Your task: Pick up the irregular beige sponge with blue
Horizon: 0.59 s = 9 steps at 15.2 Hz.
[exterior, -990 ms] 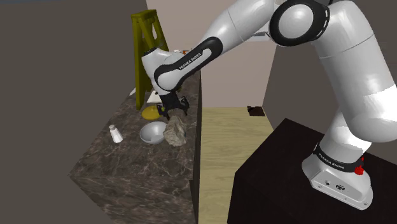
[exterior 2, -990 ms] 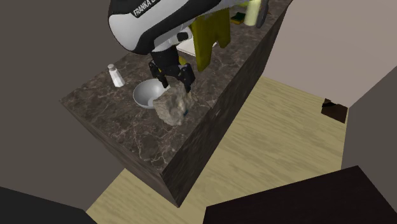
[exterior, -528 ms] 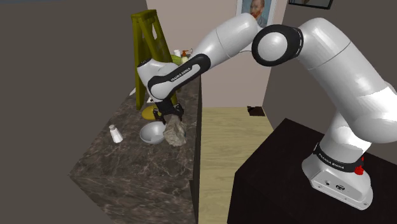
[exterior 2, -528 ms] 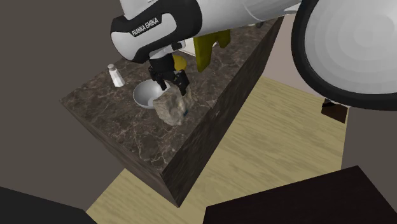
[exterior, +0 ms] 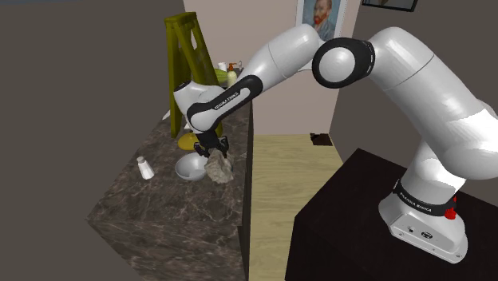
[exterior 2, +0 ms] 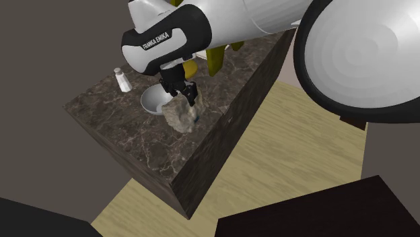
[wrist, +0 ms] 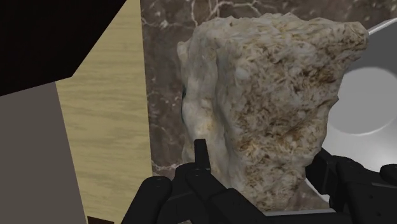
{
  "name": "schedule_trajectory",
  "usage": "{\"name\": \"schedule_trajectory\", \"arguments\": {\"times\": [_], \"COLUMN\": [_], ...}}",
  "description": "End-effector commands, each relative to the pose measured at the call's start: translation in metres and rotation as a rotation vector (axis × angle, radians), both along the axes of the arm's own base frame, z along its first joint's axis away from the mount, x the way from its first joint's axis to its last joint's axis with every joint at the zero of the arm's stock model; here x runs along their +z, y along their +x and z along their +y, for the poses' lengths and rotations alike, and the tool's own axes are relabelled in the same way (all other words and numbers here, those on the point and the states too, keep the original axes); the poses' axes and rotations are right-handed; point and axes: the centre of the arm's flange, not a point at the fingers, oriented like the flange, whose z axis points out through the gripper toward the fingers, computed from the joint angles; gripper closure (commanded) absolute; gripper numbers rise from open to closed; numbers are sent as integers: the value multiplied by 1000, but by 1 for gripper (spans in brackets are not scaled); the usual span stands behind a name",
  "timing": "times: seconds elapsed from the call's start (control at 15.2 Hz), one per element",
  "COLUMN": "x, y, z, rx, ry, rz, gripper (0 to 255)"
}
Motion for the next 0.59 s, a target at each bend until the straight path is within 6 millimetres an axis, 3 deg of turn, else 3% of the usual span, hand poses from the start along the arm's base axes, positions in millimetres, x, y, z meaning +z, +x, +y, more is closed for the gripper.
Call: {"name": "schedule_trajectory", "arguments": {"times": [0.0,0.4,0.53], "x": [-2,-1,9], "y": [0,0,0], "z": [0,0,0], "rx": [0,0,0], "ry": [0,0,0], "rz": [1,1,1], "gripper": [255,255,255]}}
